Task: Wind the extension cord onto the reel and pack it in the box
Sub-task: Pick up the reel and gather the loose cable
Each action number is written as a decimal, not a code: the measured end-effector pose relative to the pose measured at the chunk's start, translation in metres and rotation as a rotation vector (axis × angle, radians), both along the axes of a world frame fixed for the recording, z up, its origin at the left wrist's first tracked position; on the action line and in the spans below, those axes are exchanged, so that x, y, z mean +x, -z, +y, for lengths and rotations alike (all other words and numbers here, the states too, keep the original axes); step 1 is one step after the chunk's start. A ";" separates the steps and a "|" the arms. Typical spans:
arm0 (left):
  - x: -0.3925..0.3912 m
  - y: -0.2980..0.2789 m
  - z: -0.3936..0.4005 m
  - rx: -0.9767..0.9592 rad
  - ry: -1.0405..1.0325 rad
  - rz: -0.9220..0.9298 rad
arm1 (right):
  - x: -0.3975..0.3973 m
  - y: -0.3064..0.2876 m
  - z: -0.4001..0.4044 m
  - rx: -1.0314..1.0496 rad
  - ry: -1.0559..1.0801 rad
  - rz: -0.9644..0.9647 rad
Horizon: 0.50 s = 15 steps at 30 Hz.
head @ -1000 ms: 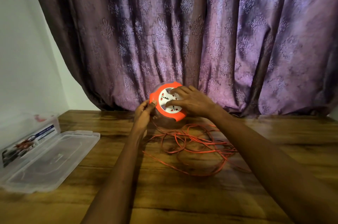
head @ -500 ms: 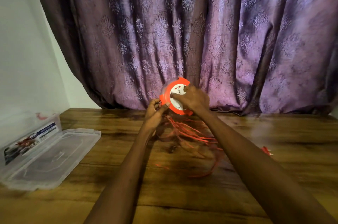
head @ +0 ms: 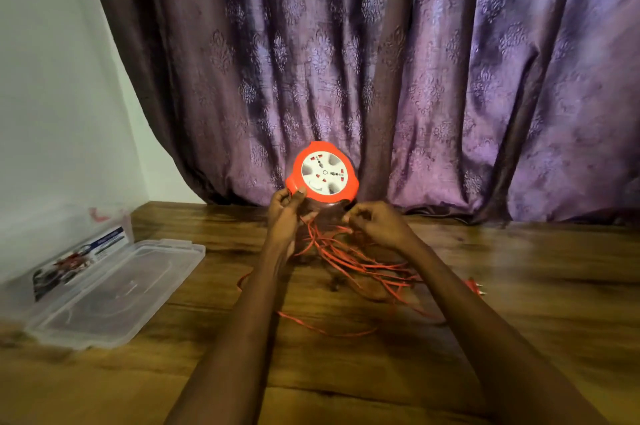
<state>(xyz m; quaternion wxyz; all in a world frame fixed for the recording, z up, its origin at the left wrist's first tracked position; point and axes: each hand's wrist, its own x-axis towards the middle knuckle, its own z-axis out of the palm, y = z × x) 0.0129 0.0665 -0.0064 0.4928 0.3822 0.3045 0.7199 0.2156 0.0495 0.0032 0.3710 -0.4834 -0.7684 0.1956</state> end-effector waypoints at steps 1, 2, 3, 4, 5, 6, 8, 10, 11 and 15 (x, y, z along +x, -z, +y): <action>-0.002 -0.001 -0.001 -0.010 0.000 -0.037 | 0.000 0.006 0.000 -0.018 -0.014 -0.053; -0.004 -0.001 -0.001 -0.022 0.010 -0.074 | -0.001 0.011 0.000 -0.040 -0.035 -0.091; -0.006 -0.001 -0.002 -0.029 0.030 -0.110 | -0.004 0.014 0.000 -0.041 -0.066 -0.119; -0.008 -0.002 -0.002 -0.033 0.050 -0.141 | -0.008 0.015 -0.001 -0.026 -0.110 -0.133; -0.009 -0.004 -0.005 -0.032 0.072 -0.169 | -0.015 0.016 -0.002 -0.002 -0.156 -0.140; -0.010 -0.006 -0.006 -0.028 0.089 -0.194 | -0.022 0.018 -0.001 0.016 -0.205 -0.133; -0.012 -0.008 -0.005 -0.016 0.108 -0.222 | -0.038 0.022 0.002 0.067 -0.271 -0.104; -0.013 -0.010 -0.007 -0.004 0.134 -0.232 | -0.052 0.022 0.004 0.100 -0.304 -0.056; -0.013 -0.011 -0.007 0.000 0.143 -0.234 | -0.058 0.022 0.005 0.103 -0.315 -0.030; -0.017 -0.010 -0.005 -0.016 0.110 -0.205 | -0.066 0.031 0.019 0.024 -0.278 0.104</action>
